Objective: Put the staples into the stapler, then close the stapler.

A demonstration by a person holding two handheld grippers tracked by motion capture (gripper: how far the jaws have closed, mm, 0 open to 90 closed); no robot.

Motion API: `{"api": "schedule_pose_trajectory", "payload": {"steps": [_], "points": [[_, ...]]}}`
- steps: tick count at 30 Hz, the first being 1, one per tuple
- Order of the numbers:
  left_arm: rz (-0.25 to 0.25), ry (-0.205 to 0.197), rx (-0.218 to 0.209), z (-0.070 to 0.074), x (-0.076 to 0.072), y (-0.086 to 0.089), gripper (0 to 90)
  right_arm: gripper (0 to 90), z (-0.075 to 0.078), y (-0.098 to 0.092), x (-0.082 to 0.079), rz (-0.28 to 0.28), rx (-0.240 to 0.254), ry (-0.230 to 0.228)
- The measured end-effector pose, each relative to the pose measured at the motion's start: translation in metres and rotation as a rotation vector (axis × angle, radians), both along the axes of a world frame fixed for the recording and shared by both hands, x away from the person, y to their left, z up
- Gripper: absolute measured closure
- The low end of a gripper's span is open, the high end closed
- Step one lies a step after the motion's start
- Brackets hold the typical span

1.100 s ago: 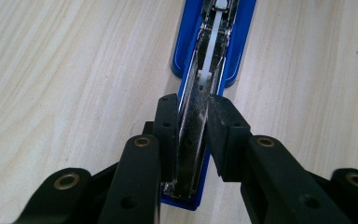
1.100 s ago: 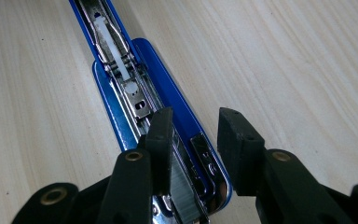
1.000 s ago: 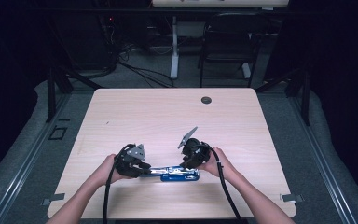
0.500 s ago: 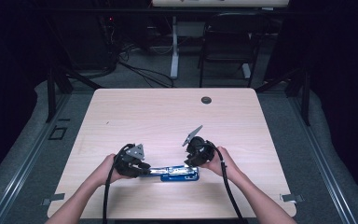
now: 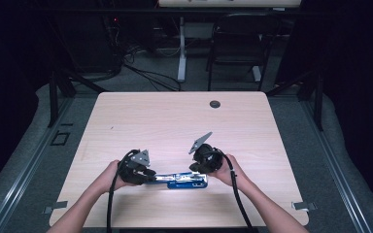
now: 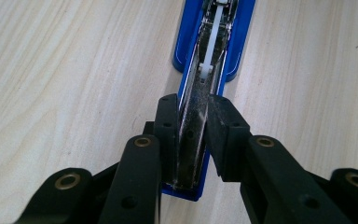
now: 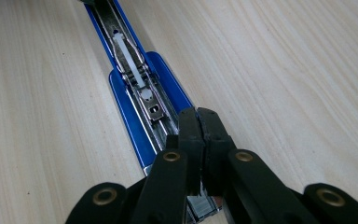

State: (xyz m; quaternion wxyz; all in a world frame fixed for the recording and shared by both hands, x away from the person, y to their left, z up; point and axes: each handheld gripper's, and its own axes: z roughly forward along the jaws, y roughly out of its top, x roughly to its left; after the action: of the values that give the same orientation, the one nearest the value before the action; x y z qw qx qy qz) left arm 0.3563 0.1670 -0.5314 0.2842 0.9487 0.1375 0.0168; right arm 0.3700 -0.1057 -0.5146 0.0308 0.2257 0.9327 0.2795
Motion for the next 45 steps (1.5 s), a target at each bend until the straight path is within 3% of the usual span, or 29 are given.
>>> {"api": "schedule_pose_trajectory", "payload": {"steps": [18, 28, 30, 36, 45], "points": [[0.011, 0.005, 0.002, 0.001, -0.001, 0.003, 72.0, 90.0, -0.003, 0.012, -0.005, 0.028, 0.023, 0.005], [-0.005, 0.009, 0.011, 0.002, -0.003, 0.003, 61.4, 90.0, -0.013, 0.023, -0.009, 0.046, -0.004, 0.015], [0.020, -0.009, 0.041, 0.000, -0.002, 0.002, 55.9, 90.0, -0.014, 0.024, -0.010, 0.045, -0.005, 0.016], [0.002, 0.011, 0.087, -0.007, -0.001, 0.002, 58.4, 90.0, -0.015, 0.024, -0.009, 0.048, -0.009, 0.019], [0.001, 0.022, 0.110, -0.012, 0.000, 0.001, 58.6, 90.0, -0.015, 0.025, -0.010, 0.047, -0.007, 0.015]]}}
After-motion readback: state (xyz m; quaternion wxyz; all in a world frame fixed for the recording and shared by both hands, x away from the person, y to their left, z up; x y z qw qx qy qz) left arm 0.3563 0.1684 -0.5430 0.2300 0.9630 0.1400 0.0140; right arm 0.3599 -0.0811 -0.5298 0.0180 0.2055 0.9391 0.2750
